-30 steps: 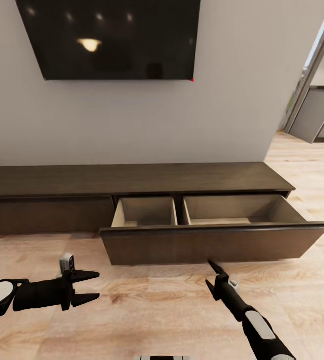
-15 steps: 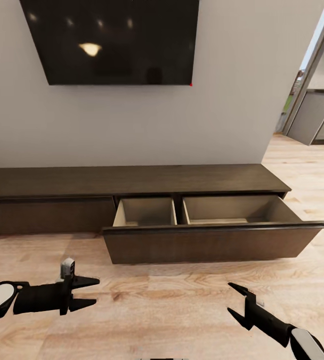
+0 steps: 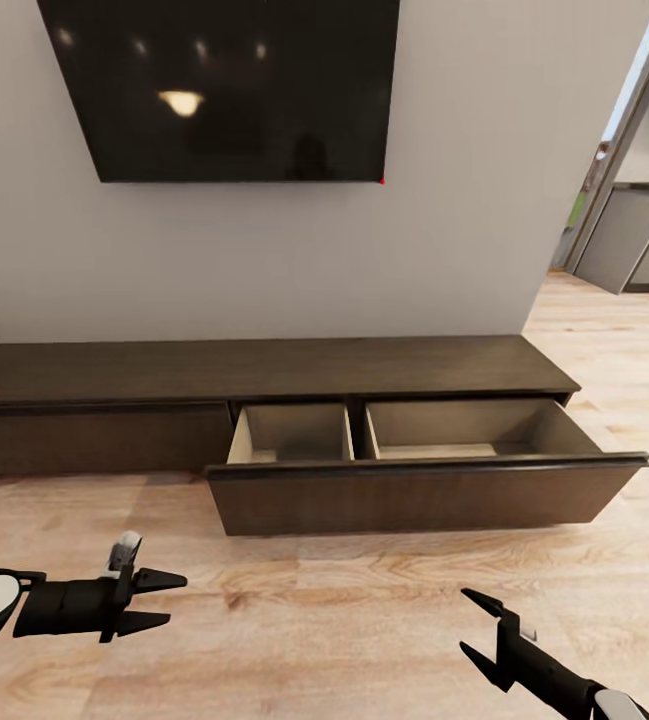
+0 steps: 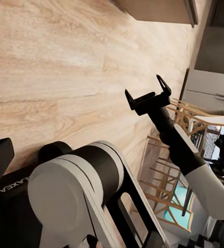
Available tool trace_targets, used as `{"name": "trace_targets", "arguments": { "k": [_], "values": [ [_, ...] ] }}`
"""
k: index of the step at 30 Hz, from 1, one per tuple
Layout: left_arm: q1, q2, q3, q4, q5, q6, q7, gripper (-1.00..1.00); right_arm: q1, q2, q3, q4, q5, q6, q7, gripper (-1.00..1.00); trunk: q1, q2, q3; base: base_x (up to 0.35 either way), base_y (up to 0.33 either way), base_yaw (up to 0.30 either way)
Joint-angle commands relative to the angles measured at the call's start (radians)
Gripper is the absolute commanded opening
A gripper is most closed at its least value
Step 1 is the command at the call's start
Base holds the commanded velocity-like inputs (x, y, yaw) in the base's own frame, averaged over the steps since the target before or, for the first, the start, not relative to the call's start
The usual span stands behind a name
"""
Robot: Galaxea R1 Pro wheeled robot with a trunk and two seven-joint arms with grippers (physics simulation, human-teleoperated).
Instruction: Place each of the two pumpkins and all three candles from the living room inside a cabinet in the living room (use any cabinet), then make sure every cabinet is closed, and position the cauldron so it is next to a table in the living room.
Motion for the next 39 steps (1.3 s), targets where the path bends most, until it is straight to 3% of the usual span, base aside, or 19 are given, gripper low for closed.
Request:
{"name": "trace_targets", "arguments": {
  "k": [1, 17, 21, 24, 27, 30, 34, 39],
  "values": [
    [-0.001, 0.002, -0.003, 0.002, -0.007, -0.001, -0.010, 1.00, 0.000, 0.001, -0.004, 0.001, 0.007, 0.005, 0.004, 1.00, -0.004, 0.007, 0.002, 0.000, 0.000, 0.000],
    [-0.001, 0.001, -0.002, 0.003, -0.013, -0.001, -0.009, 1.00, 0.004, 0.007, -0.007, 0.040, 0.004, -0.022, 0.002, 1.00, -0.065, 0.119, 0.053, 0.000, 0.000, 0.000],
    [-0.001, 0.001, -0.001, 0.003, -0.039, -0.001, -0.009, 1.00, 0.005, 0.009, -0.002, 0.047, 0.009, -0.091, 0.003, 1.00, -0.081, 0.147, 0.065, 0.000, 0.000, 0.000],
    [-0.001, 0.002, -0.001, 0.004, -0.050, -0.002, -0.009, 1.00, 0.005, 0.010, 0.021, 0.062, 0.031, -0.164, -0.009, 1.00, -0.092, 0.168, 0.074, 0.000, 0.000, 0.000],
    [-0.001, 0.003, 0.003, 0.014, -0.057, -0.002, 0.006, 1.00, 0.004, 0.005, 0.058, 0.066, 0.079, -0.191, -0.064, 1.00, -0.104, 0.189, 0.084, 0.000, 0.000, 0.000],
    [-0.002, -0.001, 0.032, 0.029, -0.097, -0.003, 0.072, 1.00, 0.005, 0.001, 0.070, 0.065, 0.102, -0.201, -0.141, 1.00, -0.115, 0.210, 0.093, 0.000, 0.000, 0.000],
    [-0.002, -0.008, 0.097, 0.043, -0.187, -0.015, 0.228, 1.00, 0.005, 0.007, 0.096, 0.063, 0.123, -0.255, -0.196, 1.00, -0.131, 0.238, 0.106, 0.000, 0.000, 0.000],
    [-0.002, -0.025, 0.113, 0.069, -0.219, -0.095, 0.430, 1.00, 0.005, 0.013, 0.179, 0.067, 0.236, -0.391, -0.261, 1.00, -0.150, 0.273, 0.121, 0.000, 0.000, 0.000]
  ]
}}
